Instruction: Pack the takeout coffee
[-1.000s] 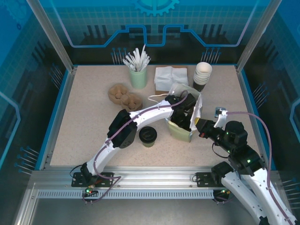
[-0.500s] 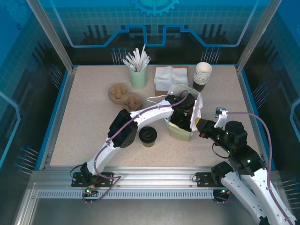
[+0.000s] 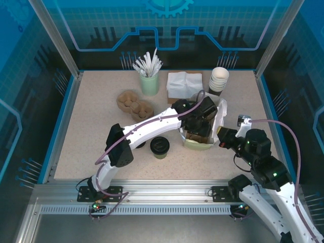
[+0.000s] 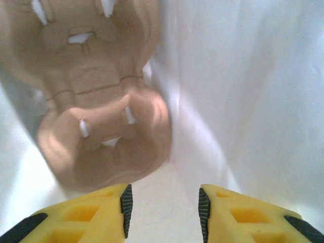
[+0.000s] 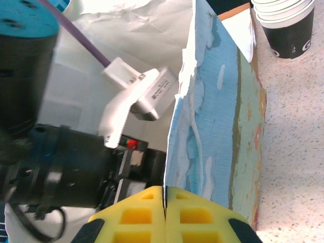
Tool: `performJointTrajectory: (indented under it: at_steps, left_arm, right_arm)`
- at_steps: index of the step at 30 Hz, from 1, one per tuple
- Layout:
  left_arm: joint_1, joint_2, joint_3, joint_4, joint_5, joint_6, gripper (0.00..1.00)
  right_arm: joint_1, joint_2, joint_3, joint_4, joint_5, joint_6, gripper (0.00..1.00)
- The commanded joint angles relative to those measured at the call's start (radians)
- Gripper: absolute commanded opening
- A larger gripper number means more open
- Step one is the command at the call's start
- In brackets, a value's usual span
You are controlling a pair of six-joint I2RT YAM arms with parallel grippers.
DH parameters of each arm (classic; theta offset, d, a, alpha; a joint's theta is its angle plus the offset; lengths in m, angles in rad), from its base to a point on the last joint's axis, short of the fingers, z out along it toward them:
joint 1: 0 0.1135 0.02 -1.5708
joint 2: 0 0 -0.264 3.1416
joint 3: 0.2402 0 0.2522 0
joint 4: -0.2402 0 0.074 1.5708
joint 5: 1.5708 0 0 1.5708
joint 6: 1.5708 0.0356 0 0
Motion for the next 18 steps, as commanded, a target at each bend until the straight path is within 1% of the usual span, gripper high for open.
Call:
performJointTrajectory:
  at_steps: [1,8,12,18]
  left_arm:
    - [-0.021,-0.065,0.025,-0.039,-0.084,0.029,0.42]
    - [-0.047,-0.162,-0.026,0.030,-0.149,0.040,0.42]
    - [-0.051,-0.265,-0.120,0.137,-0.147,0.063,0.42]
    - [-0.053,-0.472,-0.321,0.361,-0.133,0.120,0.43]
  right_arm:
    - [0.011,0.010,0.035,-0.051,0.048,-0.058,0.00]
    - [0.011,0.003,0.024,-0.041,0.030,-0.078,0.00]
    - [0.012,-0.026,-0.001,-0.017,-0.003,-0.121,0.00]
    - [0.012,-0.116,-0.066,0.069,-0.085,-0.192,0.00]
